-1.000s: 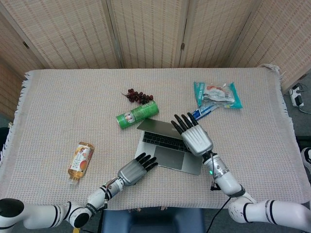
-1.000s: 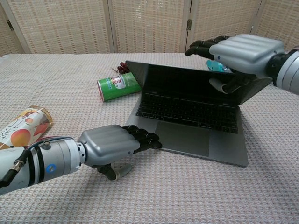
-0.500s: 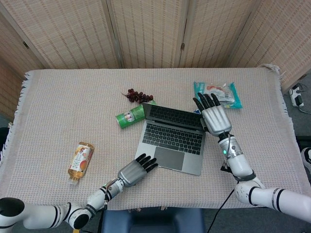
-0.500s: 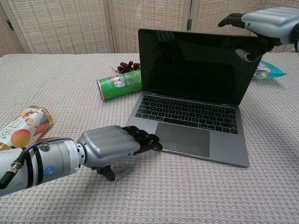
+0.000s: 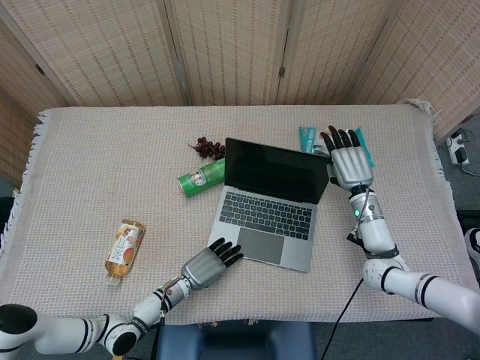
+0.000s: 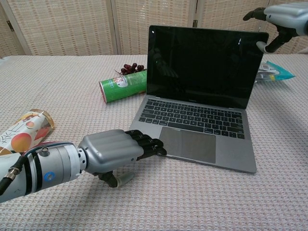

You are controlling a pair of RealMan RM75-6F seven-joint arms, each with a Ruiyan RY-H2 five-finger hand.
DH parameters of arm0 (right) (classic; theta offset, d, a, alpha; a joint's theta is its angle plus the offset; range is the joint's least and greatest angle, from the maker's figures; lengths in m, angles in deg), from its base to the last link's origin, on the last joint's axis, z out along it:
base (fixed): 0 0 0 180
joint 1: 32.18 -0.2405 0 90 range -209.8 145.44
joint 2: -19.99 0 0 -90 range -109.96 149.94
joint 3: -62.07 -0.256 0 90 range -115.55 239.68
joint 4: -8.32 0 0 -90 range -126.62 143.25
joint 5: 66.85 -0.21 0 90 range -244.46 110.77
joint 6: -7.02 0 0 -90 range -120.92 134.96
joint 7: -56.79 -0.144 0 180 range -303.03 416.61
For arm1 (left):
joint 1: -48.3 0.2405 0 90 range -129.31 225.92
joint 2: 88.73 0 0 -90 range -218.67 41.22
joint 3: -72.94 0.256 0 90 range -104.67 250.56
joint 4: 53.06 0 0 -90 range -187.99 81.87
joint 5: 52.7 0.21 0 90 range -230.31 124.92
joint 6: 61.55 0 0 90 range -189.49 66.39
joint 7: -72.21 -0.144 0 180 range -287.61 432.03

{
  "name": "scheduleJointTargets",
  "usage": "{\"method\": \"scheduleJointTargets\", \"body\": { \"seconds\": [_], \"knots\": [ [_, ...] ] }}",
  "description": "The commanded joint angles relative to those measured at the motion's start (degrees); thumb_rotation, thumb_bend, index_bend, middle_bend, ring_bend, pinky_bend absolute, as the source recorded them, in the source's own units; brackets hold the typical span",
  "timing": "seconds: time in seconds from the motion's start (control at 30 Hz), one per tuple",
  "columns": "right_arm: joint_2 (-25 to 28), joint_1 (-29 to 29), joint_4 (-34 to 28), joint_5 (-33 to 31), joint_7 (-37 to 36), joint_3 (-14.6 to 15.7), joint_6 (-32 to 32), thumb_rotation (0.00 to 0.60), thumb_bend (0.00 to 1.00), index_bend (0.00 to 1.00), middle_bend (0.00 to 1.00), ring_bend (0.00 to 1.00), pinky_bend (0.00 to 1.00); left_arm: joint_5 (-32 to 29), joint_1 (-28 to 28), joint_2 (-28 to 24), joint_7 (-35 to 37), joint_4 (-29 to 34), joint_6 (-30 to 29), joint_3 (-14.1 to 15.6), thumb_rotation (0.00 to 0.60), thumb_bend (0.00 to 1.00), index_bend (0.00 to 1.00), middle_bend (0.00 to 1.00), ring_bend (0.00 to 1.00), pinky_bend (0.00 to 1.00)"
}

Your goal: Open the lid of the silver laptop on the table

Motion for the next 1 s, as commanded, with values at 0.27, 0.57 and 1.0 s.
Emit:
{"method": "scheduleJointTargets", "body": {
  "seconds": [0.27,0.57,1.0],
  "knots": [
    [3.0,1.4,-5.5,4.1,-3.2,0.8,2.6,0.600,0.59,0.00,0.00,0.00,0.00,0.2,0.2,-1.0,0.7,1.7,-1.3,0.1,0.600,0.61,0.00,0.08,0.00,0.00],
    [11.9,10.3,-18.7,18.9,-15.4,5.4,10.1,0.600,0.59,0.00,0.00,0.00,0.00,4.8,3.2,-7.7,5.0,9.5,-8.3,-0.1,0.600,0.61,0.00,0.08,0.00,0.00],
    [20.0,25.2,-20.3,38.1,-31.2,17.4,22.8,0.600,0.59,0.00,0.00,0.01,0.00,6.3,13.1,-24.0,13.0,20.9,-22.9,-0.9,0.600,0.61,0.00,0.08,0.00,0.00]
  ]
}}
